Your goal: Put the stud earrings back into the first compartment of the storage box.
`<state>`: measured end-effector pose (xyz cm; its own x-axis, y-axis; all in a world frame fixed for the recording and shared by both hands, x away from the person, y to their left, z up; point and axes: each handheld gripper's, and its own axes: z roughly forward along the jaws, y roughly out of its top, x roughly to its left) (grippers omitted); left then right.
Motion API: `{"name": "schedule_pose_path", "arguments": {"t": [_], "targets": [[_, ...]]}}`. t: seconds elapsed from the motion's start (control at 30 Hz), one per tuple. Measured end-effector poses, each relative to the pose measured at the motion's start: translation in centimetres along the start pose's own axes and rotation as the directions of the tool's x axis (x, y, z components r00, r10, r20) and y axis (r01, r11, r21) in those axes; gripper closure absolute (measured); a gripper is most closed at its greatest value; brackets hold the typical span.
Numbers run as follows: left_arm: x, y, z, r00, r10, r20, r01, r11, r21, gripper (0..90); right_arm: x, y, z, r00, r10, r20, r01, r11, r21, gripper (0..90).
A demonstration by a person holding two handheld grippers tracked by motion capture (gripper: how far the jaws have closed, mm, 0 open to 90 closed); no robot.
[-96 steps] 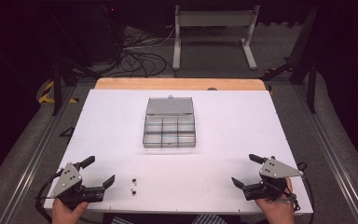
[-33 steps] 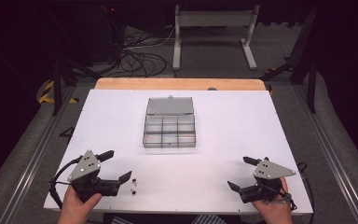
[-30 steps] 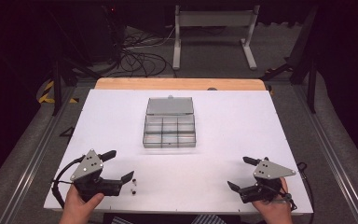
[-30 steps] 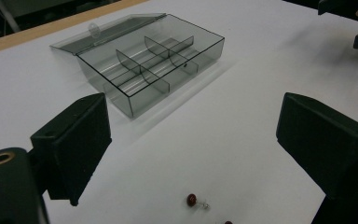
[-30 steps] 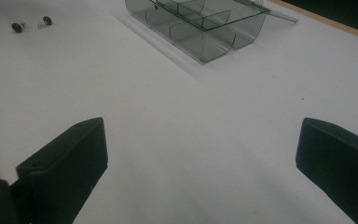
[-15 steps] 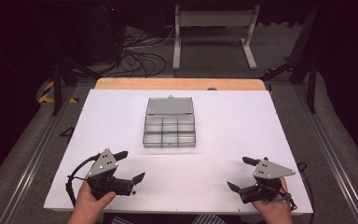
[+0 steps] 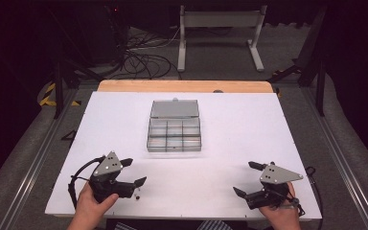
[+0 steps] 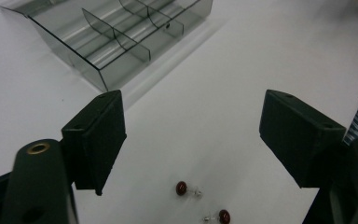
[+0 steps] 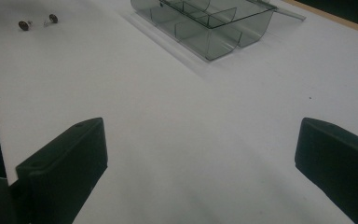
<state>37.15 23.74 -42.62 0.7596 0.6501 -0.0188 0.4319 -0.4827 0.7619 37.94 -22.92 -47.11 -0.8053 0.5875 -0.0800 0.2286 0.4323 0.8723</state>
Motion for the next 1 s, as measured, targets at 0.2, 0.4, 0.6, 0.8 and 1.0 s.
{"name": "schedule_pose_path", "arguments": {"t": [0.2,0.4,0.6,0.8,1.0], "targets": [[0.7,-0.2,0.7,0.998,-0.043,0.046,0.039,0.9966,0.073,29.6,0.0,0.0,0.1,1.0,-0.002,-0.005,0.002,1.0,0.004,3.2],[0.9,-0.4,1.6,0.9983,-0.039,0.044,0.032,0.9877,0.153,32.0,0.0,0.0,0.1,1.0,-0.002,-0.008,0.002,1.0,0.003,3.3],[0.5,-0.4,2.4,0.9995,0.02,0.024,-0.025,0.9748,0.222,33.0,0.0,0.0,0.1,1.0,-0.003,-0.009,0.003,1.0,0.007,3.3],[0.3,-0.5,3.0,0.9985,0.044,0.034,-0.051,0.9625,0.266,37.8,0.0,-0.1,0.2,0.9999,0.001,-0.011,-0.001,1.0,0.01,3.3],[0.0,-0.6,3.7,0.9966,0.072,0.041,-0.081,0.9411,0.328,42.9,0.0,-0.1,0.3,0.9999,0.003,-0.015,-0.002,1.0,0.012,3.3]]}}
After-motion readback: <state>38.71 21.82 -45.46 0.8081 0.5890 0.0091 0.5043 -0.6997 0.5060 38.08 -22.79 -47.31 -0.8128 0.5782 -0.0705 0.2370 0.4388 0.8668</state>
